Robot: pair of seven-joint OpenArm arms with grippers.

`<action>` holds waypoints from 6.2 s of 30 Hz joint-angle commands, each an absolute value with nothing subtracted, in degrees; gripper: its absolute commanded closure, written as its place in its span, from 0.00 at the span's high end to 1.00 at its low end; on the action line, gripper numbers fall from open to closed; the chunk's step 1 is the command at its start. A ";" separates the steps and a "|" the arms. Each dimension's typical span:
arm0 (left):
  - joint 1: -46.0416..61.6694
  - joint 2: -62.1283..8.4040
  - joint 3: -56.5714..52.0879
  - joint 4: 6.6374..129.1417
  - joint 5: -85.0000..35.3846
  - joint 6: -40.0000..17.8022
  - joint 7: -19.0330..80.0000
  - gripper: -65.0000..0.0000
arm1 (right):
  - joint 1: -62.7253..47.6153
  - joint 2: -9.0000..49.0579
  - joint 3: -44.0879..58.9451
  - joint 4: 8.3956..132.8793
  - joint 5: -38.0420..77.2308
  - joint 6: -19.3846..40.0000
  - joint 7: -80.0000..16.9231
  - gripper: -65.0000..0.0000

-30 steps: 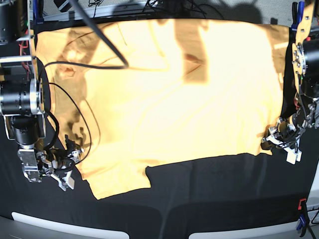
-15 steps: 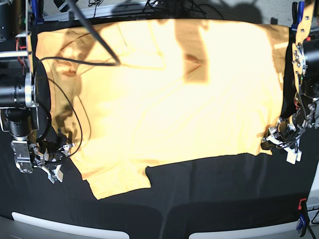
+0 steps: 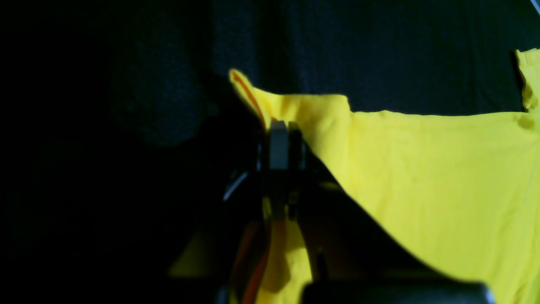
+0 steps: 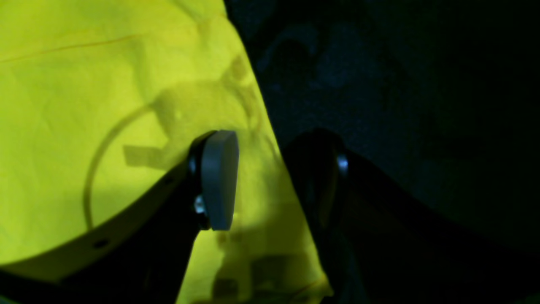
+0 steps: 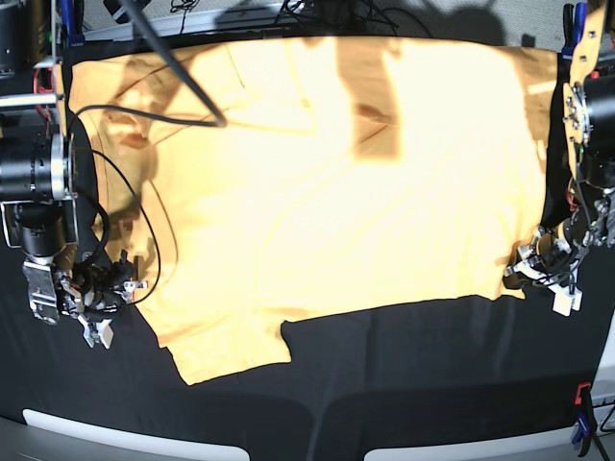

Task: Layout the t-shirt on the table in an organized manner, then fold the t-shirt properly
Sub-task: 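Grasp the shirt's side edges with both grippers, then fold the shirt's hem half up over the shoulder half with both grippers, then drag the folded edge with the right gripper toward the shirt's side, then grasp the folded shirt corner with the right gripper and fold it inward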

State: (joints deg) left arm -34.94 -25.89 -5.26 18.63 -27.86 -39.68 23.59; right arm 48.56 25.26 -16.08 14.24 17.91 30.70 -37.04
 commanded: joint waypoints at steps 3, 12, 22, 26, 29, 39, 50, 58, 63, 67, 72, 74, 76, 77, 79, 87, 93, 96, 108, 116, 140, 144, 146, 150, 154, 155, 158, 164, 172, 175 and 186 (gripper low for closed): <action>-36.18 -26.52 -5.19 19.09 -27.73 -40.00 23.99 0.00 | 50.48 25.54 -15.99 14.76 18.70 33.06 -37.19 0.38; -36.18 -26.52 -5.19 19.09 -27.73 -40.00 23.99 0.00 | 50.46 25.56 -15.99 14.76 21.74 37.78 -37.50 0.08; -36.18 -26.52 -5.19 19.11 -29.98 -40.00 23.92 0.00 | 50.43 26.02 -15.99 14.79 21.61 38.44 -37.54 0.00; -36.16 -26.52 -5.19 20.12 -31.59 -40.00 23.97 0.00 | 49.82 27.38 -15.99 16.25 21.50 40.00 -36.49 0.00; -35.38 -26.57 -5.21 23.14 -31.62 -40.00 23.94 0.00 | 46.65 29.93 -15.97 22.48 21.96 40.00 -36.03 0.00; -23.49 -26.22 -14.35 47.90 -31.59 -33.80 23.99 0.00 | 28.49 36.21 -10.26 50.46 25.74 40.00 -36.49 0.00; -11.03 -26.24 -18.09 63.51 -32.95 -33.76 25.32 0.00 | 10.96 36.03 9.41 73.56 25.78 40.00 -40.36 0.00; -3.99 -26.20 -19.79 73.01 -35.14 -33.15 28.67 0.00 | -1.87 36.03 19.86 85.49 27.73 40.00 -40.34 0.00; 0.89 -26.20 -26.09 77.84 -39.13 -31.33 30.89 0.00 | -9.17 35.88 26.61 90.96 30.89 40.00 -40.36 0.00; 4.86 -26.22 -28.69 81.52 -39.29 -31.94 32.99 0.00 | -14.87 35.70 30.15 94.72 30.89 40.00 -40.36 0.00; 10.24 -26.22 -29.23 86.35 -39.24 -31.92 34.79 0.00 | -21.10 35.68 32.97 97.60 30.92 40.00 -40.34 0.00; 11.84 -26.22 -29.23 87.53 -39.16 -31.92 34.79 0.00 | -22.81 35.68 34.30 98.26 31.07 40.00 -40.36 0.00; 12.97 -26.22 -29.23 87.85 -39.05 -31.92 35.05 0.00 | -24.25 35.70 35.94 98.63 32.16 40.00 -40.40 0.00; 13.43 -26.22 -29.23 87.85 -39.05 -31.94 35.18 0.00 | -24.86 35.68 36.64 98.78 32.18 40.00 -40.42 0.00; 14.35 -26.22 -29.23 87.85 -38.70 -31.92 35.18 0.00 | -25.96 35.68 37.71 98.80 32.16 40.00 -40.62 0.00; 16.60 -26.20 -29.21 87.85 -32.95 -31.90 35.38 0.00 | -27.77 34.04 38.11 98.78 31.94 40.00 -43.44 0.00; 16.69 -26.22 -29.21 87.85 -28.47 -31.88 38.11 0.26 | -27.59 33.50 38.11 98.76 32.10 40.00 -47.05 0.44; 16.67 -26.28 -29.23 87.85 -28.51 -31.83 38.15 0.50 | -26.87 33.52 38.11 98.76 34.87 40.00 -46.94 0.50; 15.77 -25.39 -29.21 87.92 -36.36 -31.53 34.13 0.51 | -6.68 33.47 28.58 93.60 39.88 35.70 -58.00 0.50; 12.93 -18.92 -29.21 87.92 -33.82 -31.75 34.06 0.51 | 9.34 31.77 11.62 79.77 38.96 31.88 -60.36 0.50; 12.19 -18.26 -29.21 87.92 -32.40 -31.70 33.76 0.51 | 20.45 21.45 2.55 66.11 27.18 32.29 -64.77 0.08; 12.19 -18.28 -29.21 87.92 -32.38 -31.70 32.95 0.51 | 20.45 21.45 2.55 66.15 27.14 35.14 -64.77 0.00; 12.19 -18.28 -29.21 87.92 -32.38 -31.70 32.95 0.51 | 20.45 21.52 2.57 66.48 27.11 36.69 -64.77 0.00; 12.19 -18.28 -29.21 87.92 -32.36 -31.70 32.95 0.51 | 19.70 21.78 3.14 70.13 26.92 37.08 -64.23 0.00; 12.19 -18.28 -29.21 87.92 -32.38 -31.70 32.95 0.51 | 16.05 21.71 3.40 79.48 24.21 37.06 -62.78 0.00; 12.21 -18.28 -29.21 87.92 -32.36 -31.70 32.95 0.51 | 14.68 21.71 3.40 82.28 23.64 37.06 -62.78 0.00; 12.19 -18.28 -29.21 87.92 -32.36 -31.70 32.93 0.51 | 9.65 21.74 3.40 90.21 22.44 37.04 -62.78 0.00; 12.21 -18.28 -29.21 87.92 -32.34 -31.70 32.95 0.51 | -3.81 21.71 3.42 105.97 22.39 36.38 -61.08 0.00; 12.21 -18.26 -29.21 87.92 -32.36 -31.70 32.95 0.51 | -24.69 21.69 3.38 123.79 17.98 34.70 -55.35 0.00; 12.21 -18.26 -29.21 87.92 -32.36 -31.70 32.95 0.51 | -30.79 21.71 3.36 125.89 17.93 34.72 -52.73 0.00; 12.21 -18.28 -29.21 87.92 -32.36 -31.70 32.97 0.51 | -34.09 21.71 3.36 125.91 18.17 34.76 -51.03 0.02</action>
